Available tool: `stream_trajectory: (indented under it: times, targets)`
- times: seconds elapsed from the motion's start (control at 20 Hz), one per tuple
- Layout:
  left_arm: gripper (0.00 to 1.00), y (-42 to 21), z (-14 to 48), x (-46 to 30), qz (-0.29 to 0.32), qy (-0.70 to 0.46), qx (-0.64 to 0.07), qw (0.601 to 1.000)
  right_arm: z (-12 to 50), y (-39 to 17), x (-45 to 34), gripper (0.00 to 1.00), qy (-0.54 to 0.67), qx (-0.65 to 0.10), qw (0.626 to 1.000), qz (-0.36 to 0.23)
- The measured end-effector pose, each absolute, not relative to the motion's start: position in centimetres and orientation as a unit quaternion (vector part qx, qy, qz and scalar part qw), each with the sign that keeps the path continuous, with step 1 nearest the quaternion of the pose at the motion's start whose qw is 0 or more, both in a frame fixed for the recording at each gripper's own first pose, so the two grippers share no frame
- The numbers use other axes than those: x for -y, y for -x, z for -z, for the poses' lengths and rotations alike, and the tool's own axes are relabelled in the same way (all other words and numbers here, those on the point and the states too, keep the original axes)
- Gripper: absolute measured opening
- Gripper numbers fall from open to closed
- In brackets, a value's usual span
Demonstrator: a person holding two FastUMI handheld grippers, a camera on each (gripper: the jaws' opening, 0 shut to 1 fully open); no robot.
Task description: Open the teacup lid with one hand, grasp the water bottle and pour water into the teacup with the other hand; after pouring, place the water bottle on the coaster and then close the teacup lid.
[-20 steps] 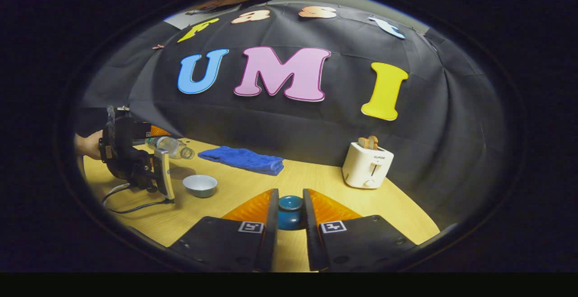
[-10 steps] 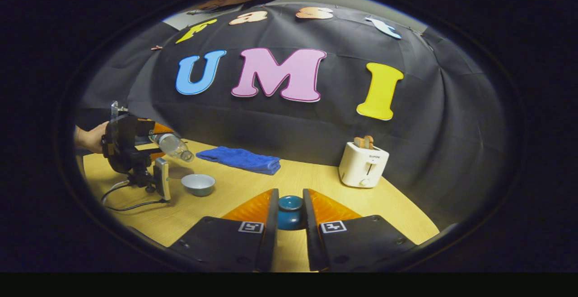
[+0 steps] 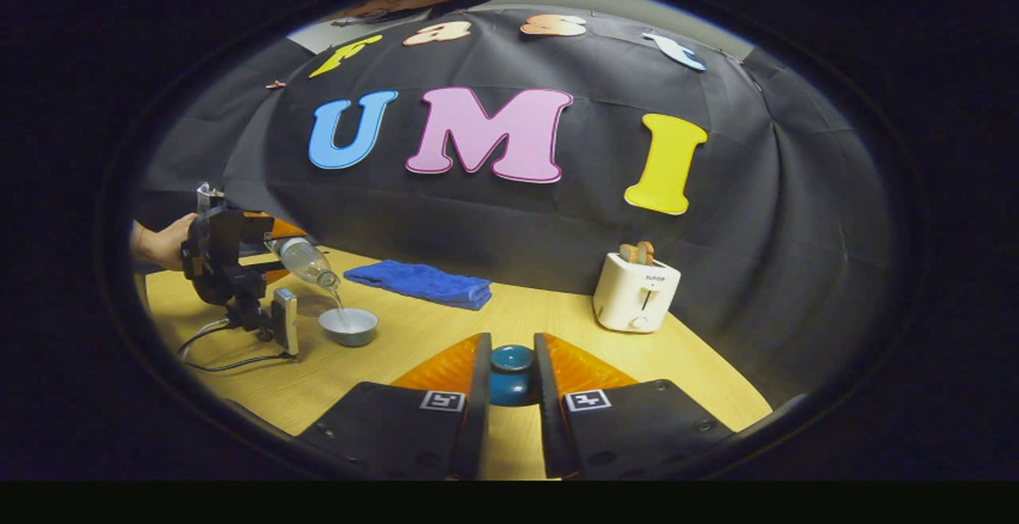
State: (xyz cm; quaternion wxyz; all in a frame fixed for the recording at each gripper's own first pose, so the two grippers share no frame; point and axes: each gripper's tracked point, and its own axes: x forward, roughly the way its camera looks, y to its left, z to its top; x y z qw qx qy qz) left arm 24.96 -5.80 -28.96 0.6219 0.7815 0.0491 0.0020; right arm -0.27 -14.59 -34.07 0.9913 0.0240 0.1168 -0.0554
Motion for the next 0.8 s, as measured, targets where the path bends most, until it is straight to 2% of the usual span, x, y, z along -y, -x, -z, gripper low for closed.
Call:
stream_trajectory:
  times: [0.25,0.3,0.35,0.4,0.45,0.5,0.55,0.75,0.8]
  targets:
    - [0.76,-25.2,28.6,5.6,-0.005,-0.794,-0.037,0.607,34.2,0.3,14.3,0.36,-0.022,-0.116,0.992,0.053]
    - [0.76,-25.3,28.6,5.6,-0.005,-0.796,-0.034,0.604,34.2,0.3,14.3,0.31,-0.02,-0.116,0.992,0.053]
    - [0.76,-25.3,28.5,5.7,-0.005,-0.798,-0.031,0.601,34.2,0.3,14.3,0.31,-0.019,-0.116,0.992,0.052]
    - [0.76,-25.4,28.4,5.7,-0.005,-0.801,-0.027,0.598,34.3,0.3,14.3,0.36,-0.018,-0.117,0.992,0.052]
    - [0.76,-25.4,28.2,5.8,-0.005,-0.803,-0.023,0.596,34.3,0.3,14.3,0.31,-0.018,-0.116,0.992,0.052]
    - [0.76,-25.5,28.1,5.8,-0.006,-0.805,-0.019,0.593,34.2,0.3,14.4,0.36,-0.018,-0.115,0.992,0.053]
    - [0.76,-25.6,27.8,5.9,-0.009,-0.807,-0.015,0.59,34.2,0.3,14.5,0.31,-0.017,-0.115,0.992,0.053]
    - [0.76,-25.9,26.3,6.4,-0.018,-0.817,0.013,0.577,34.3,0.2,14.3,0.36,-0.008,-0.113,0.992,0.052]
    - [0.76,-26.1,26.0,6.5,-0.019,-0.818,0.019,0.574,34.3,0.2,14.3,0.31,-0.007,-0.113,0.992,0.05]
